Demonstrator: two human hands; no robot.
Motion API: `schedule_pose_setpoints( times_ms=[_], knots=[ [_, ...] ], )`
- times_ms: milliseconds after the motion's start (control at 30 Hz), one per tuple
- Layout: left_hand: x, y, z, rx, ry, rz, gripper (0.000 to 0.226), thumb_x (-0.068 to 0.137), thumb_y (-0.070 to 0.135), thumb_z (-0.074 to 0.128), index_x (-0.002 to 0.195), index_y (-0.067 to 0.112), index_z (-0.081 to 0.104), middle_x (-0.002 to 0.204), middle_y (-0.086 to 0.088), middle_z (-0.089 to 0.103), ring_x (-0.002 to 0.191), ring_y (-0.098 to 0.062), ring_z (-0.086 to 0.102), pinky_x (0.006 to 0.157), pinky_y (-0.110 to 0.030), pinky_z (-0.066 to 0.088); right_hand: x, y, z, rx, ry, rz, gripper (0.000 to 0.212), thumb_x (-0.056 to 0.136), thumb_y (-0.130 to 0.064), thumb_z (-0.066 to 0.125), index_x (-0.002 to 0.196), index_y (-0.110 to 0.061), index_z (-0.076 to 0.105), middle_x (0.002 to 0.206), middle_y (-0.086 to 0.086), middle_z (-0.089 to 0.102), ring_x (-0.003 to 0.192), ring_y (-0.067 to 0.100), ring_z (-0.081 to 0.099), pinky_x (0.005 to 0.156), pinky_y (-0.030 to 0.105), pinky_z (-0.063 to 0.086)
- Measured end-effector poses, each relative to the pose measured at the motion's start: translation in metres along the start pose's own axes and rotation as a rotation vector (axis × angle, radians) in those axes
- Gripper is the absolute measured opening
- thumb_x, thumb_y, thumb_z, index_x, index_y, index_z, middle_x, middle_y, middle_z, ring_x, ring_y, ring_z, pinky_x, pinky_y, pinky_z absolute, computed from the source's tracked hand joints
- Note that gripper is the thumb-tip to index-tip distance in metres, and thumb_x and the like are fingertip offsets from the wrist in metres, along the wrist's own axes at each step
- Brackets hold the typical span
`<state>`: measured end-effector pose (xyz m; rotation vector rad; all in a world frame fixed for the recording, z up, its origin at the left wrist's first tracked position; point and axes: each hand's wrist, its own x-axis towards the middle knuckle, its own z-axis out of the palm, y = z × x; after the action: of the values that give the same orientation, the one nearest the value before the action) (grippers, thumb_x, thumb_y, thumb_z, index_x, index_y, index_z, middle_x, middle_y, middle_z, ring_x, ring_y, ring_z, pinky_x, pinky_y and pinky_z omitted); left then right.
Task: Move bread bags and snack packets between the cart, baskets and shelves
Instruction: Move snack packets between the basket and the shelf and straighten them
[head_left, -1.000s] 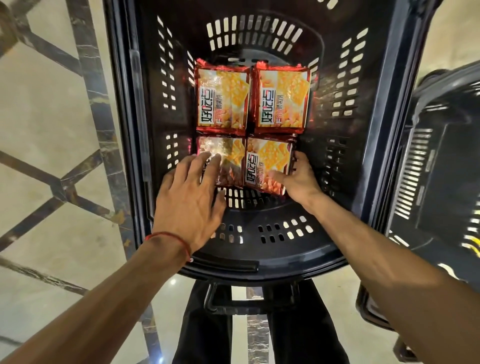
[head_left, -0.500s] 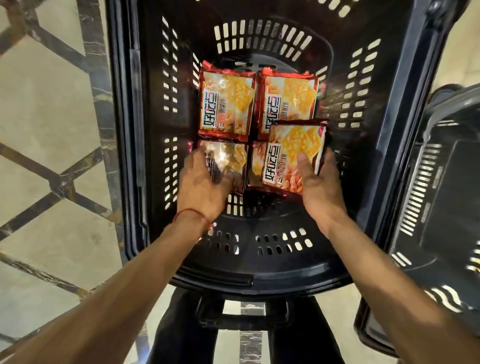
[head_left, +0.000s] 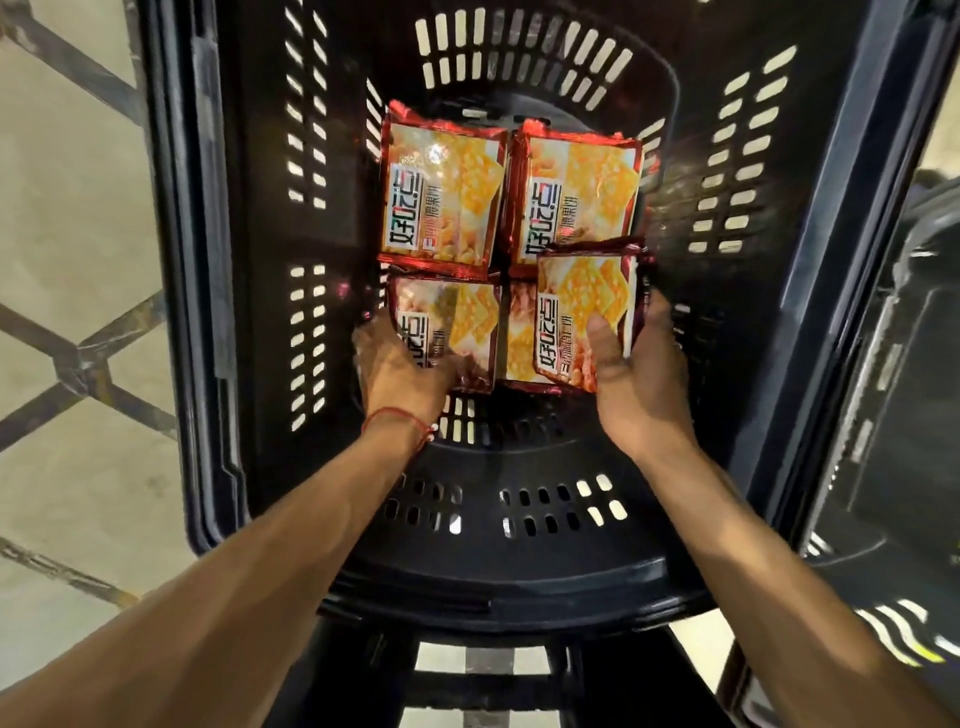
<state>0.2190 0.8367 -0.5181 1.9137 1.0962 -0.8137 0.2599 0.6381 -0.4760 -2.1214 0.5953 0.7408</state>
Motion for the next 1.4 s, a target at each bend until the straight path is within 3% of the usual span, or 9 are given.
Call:
schedule_pose_setpoints(
  times_ms=[167,333,567,767,867,1000,1200,1333,1400],
  knots=[
    [0.014,0.003,0.008,0.004,0.07,-0.105,0.097,0.073,0.039,0.091,0.149,0.01,0.038,0.15,-0.015,0.049,0.14,-0.033,0.046,0.114,-0.049,0.041,0.002,-0.004,0.0,0.011,-0.005,0.04,0.055,0.107,-0.031,0.055,0.157,-0.019,0.034,0.144,-0.002,0.06,0.134,0.015,0.056,0.111,0.032,0.044],
    [0.008,-0.005,0.012,-0.102,0.193,-0.094,0.069,0.074,0.025,0.092,0.132,0.009,0.059,0.126,-0.007,0.068,0.116,-0.023,0.064,0.098,-0.031,0.051,-0.001,-0.003,0.001,0.008,0.006,0.038,0.062,0.106,-0.034,0.057,0.159,-0.018,0.031,0.147,-0.001,0.059,0.137,0.017,0.055,0.117,0.047,0.045],
    [-0.008,-0.003,0.015,-0.223,0.129,-0.181,0.084,0.079,0.027,0.089,0.151,0.016,0.047,0.151,-0.014,0.043,0.14,-0.029,0.042,0.115,-0.039,0.04,-0.01,-0.006,-0.004,0.001,-0.002,0.058,0.06,0.106,-0.037,0.057,0.158,-0.02,0.033,0.147,-0.002,0.059,0.136,0.016,0.055,0.117,0.048,0.044],
    [-0.037,0.012,0.009,-0.34,0.108,-0.191,0.061,0.077,0.02,0.09,0.131,0.011,0.062,0.125,-0.002,0.064,0.112,-0.017,0.065,0.092,-0.021,0.053,-0.033,-0.02,-0.019,0.042,0.007,0.077,0.057,0.105,-0.036,0.058,0.155,-0.02,0.035,0.145,-0.002,0.06,0.134,0.018,0.056,0.118,0.047,0.043],
    [-0.075,0.022,-0.01,-0.399,0.087,-0.172,0.035,0.079,0.015,0.088,0.106,0.016,0.066,0.092,0.006,0.07,0.079,-0.001,0.066,0.068,-0.005,0.052,-0.061,-0.037,-0.037,0.028,0.019,0.068,0.08,0.095,-0.065,0.053,0.158,-0.021,0.03,0.152,0.002,0.056,0.139,0.022,0.053,0.118,0.048,0.043],
    [-0.143,0.041,-0.051,-0.343,0.115,-0.076,0.051,0.076,0.026,0.091,0.121,0.012,0.07,0.111,-0.006,0.072,0.098,-0.019,0.071,0.093,-0.036,0.059,-0.115,-0.07,-0.078,0.011,0.007,0.038,0.066,0.102,-0.05,0.056,0.157,-0.02,0.035,0.148,0.001,0.058,0.13,0.017,0.057,0.114,0.033,0.042],
    [-0.275,0.088,-0.132,-0.494,-0.006,-0.012,0.029,0.089,0.013,0.079,0.113,0.014,0.063,0.1,0.003,0.072,0.095,-0.02,0.071,0.094,-0.044,0.058,-0.227,-0.123,-0.163,-0.111,-0.013,-0.078,0.061,0.109,-0.035,0.05,0.162,-0.016,0.027,0.155,0.005,0.048,0.139,0.025,0.048,0.104,0.029,0.034],
    [-0.347,0.104,-0.177,-0.449,-0.098,0.111,0.033,0.087,0.017,0.081,0.117,0.016,0.065,0.106,0.0,0.076,0.1,-0.024,0.074,0.095,-0.051,0.058,-0.302,-0.143,-0.209,0.037,0.053,-0.082,0.038,0.108,-0.032,0.052,0.145,-0.026,0.043,0.121,-0.012,0.064,0.114,0.005,0.065,0.083,0.012,0.046],
    [-0.377,0.109,-0.195,-0.417,-0.143,0.186,0.036,0.087,0.017,0.081,0.119,0.015,0.065,0.108,-0.003,0.076,0.099,-0.023,0.074,0.094,-0.053,0.058,-0.336,-0.143,-0.225,0.136,0.112,-0.101,0.045,0.106,-0.043,0.052,0.148,-0.031,0.038,0.125,-0.015,0.064,0.115,0.0,0.064,0.096,0.024,0.053]
  ],
)
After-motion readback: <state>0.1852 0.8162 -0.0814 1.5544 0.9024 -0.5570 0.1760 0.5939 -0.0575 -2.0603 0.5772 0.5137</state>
